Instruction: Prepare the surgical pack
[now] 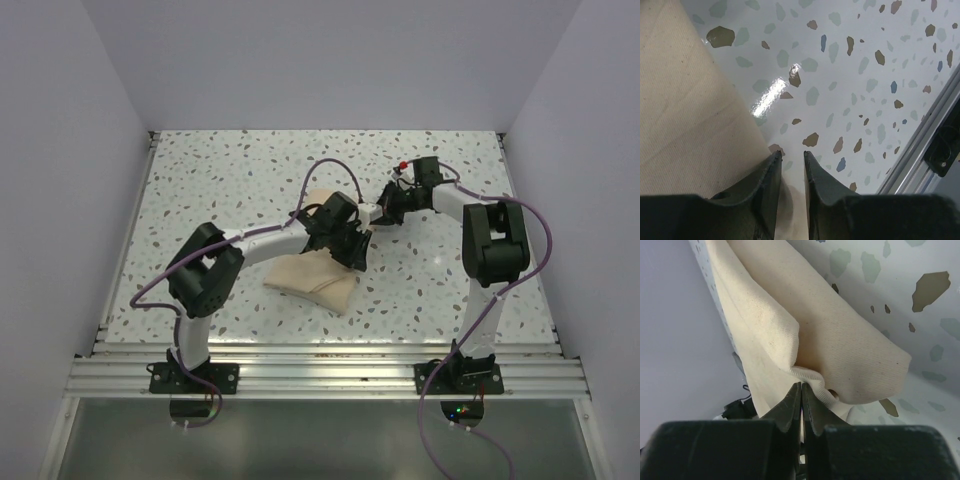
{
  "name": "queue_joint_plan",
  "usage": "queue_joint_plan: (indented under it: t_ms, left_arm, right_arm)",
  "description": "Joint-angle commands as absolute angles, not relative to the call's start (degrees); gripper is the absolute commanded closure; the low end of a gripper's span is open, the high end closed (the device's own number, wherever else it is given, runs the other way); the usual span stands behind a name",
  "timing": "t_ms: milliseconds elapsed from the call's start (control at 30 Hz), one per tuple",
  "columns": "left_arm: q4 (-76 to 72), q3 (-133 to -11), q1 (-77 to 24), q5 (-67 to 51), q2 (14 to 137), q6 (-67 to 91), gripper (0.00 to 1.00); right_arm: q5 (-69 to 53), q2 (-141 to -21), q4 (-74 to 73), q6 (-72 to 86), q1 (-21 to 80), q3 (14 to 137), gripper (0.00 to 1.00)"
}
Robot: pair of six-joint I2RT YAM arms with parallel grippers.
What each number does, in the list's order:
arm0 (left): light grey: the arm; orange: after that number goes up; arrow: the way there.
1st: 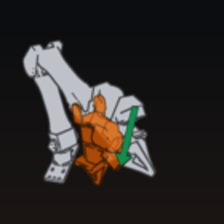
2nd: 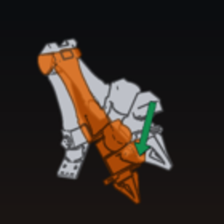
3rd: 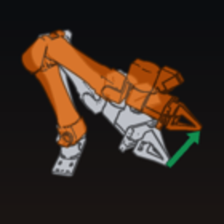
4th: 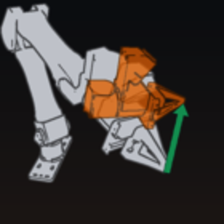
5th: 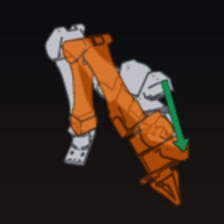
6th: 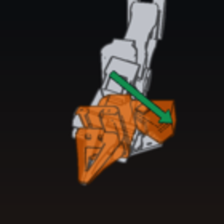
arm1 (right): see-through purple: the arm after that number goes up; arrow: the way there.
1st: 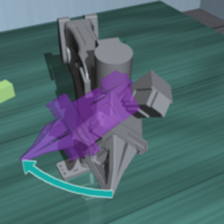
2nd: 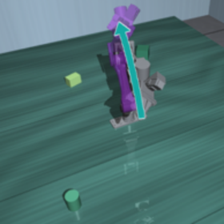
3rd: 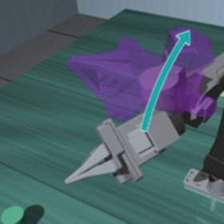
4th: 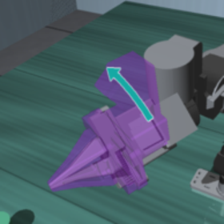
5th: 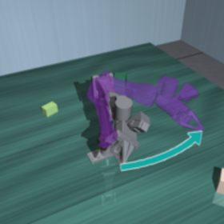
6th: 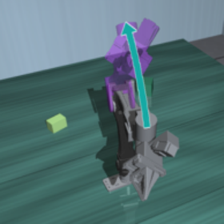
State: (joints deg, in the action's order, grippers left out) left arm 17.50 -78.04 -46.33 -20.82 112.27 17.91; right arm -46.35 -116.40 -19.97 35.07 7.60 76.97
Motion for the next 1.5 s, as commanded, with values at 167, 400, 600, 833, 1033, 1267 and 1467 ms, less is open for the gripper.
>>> queue_joint_plan:
  t_ms: [167,400,600,833,1033,1267,1467]
  left_arm:
    - [30.7,-81.9,-40.7,-10.1,121.5,12.0,0.71]
    - [34.0,-82.9,-32.7,-6.3,121.8,11.6,0.69]
    - [34.4,-82.9,-30.4,-4.7,120.5,10.2,0.68]
    - [29.6,-74.6,-30.6,-10.9,110.2,13.1,0.65]
    - [28.2,-65.9,-31.4,-13.2,95.8,15.7,0.59]
    - [30.0,-62.0,-31.3,-10.2,80.3,18.1,0.50]
    - [28.0,-60.6,-29.8,-5.9,73.5,23.8,0.35]
  right_arm:
    - [-39.8,-120.0,-17.9,34.9,6.8,76.2,0.97]
    - [-39.4,-118.9,-18.3,35.6,6.7,75.9,0.96]
    - [-40.0,-116.4,-17.8,35.9,7.2,73.6,0.92]
    - [-40.1,-111.2,-22.0,33.9,7.3,75.2,0.84]
    - [-38.2,-105.9,-29.9,31.6,7.5,82.5,0.57]
    - [-30.2,-101.1,-43.1,26.4,7.3,90.2,0.01]
    - [-23.1,-95.8,-46.1,25.1,7.3,78.8,0.01]
